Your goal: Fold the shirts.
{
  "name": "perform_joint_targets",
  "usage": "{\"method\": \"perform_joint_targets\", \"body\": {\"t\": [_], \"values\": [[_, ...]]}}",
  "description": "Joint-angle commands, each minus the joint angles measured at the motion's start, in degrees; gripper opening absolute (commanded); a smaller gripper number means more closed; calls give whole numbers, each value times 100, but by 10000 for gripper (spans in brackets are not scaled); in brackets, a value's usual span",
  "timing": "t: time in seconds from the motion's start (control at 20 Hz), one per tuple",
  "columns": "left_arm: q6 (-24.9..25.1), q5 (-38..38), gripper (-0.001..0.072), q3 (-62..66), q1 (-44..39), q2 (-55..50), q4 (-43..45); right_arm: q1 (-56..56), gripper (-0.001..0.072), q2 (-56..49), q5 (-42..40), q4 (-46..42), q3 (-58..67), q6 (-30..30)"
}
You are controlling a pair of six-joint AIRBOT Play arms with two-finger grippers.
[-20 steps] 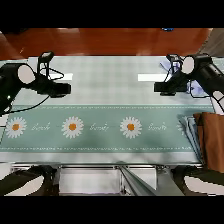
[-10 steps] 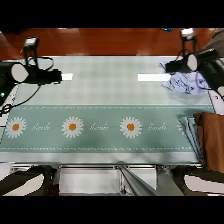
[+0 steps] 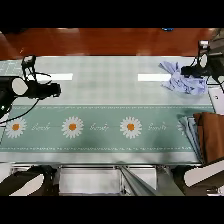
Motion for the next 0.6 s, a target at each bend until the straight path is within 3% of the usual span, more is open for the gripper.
{"method": "perform_joint_targets", "body": {"t": [0.0, 0.05, 0.25, 0.45, 0.55], "values": [[-22, -116, 506, -107, -116, 50, -22, -133, 151, -413, 297, 225, 81, -155], [33, -289, 506, -50, -50, 61, 48, -133, 26, -380, 452, 238, 101, -212], [83, -649, 505, 337, 774, 529, 256, -120, 22, 315, 1045, 339, 525, -671], [85, -428, 505, 120, 1252, 1696, -48, -81, 22, 1805, 612, 1445, 612, -791], [87, -376, 505, -229, 1248, 2371, -125, 157, 22, 2476, 549, 1453, 612, -955]]}}
